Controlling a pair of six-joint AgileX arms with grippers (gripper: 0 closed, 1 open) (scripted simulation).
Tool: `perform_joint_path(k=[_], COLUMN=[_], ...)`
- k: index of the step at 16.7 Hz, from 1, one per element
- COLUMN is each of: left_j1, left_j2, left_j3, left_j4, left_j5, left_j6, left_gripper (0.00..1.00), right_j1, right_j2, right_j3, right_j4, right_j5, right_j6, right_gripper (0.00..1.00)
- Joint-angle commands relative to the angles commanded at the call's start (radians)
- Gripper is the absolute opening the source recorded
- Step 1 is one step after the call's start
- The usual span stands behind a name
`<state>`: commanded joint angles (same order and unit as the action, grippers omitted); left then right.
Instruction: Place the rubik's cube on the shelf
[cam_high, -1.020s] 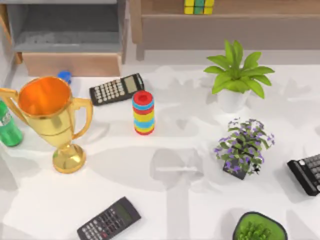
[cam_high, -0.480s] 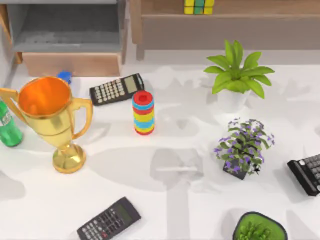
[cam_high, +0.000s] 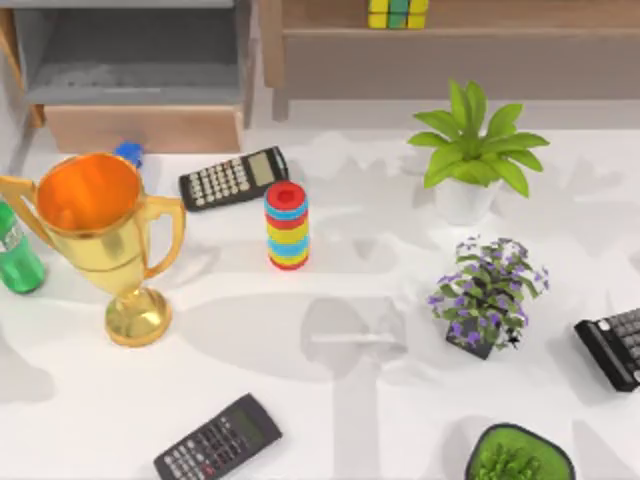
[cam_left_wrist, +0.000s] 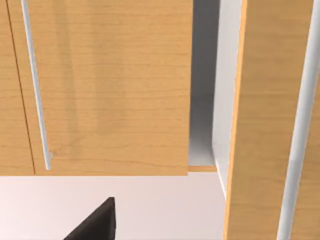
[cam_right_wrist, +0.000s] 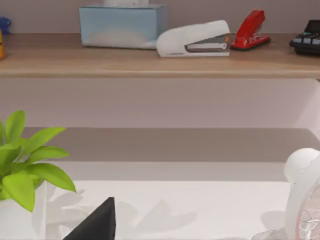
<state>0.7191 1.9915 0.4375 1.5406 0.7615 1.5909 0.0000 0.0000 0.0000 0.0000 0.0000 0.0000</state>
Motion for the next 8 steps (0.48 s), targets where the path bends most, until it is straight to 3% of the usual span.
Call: perform_joint_path(k=[8], left_j1=[-0.060], left_j2=[0.031], left_j3=[0.078], left_j4=[-0.046], left_j5=[-0.060], left_j6=[-0.001], left_gripper=[1.00], right_j1=[0.000], right_j2=[0.000], right_j3=[0.000], right_j4=[0.000], right_j5=[0.000], right_j6=[0.000], right_gripper=[1.00])
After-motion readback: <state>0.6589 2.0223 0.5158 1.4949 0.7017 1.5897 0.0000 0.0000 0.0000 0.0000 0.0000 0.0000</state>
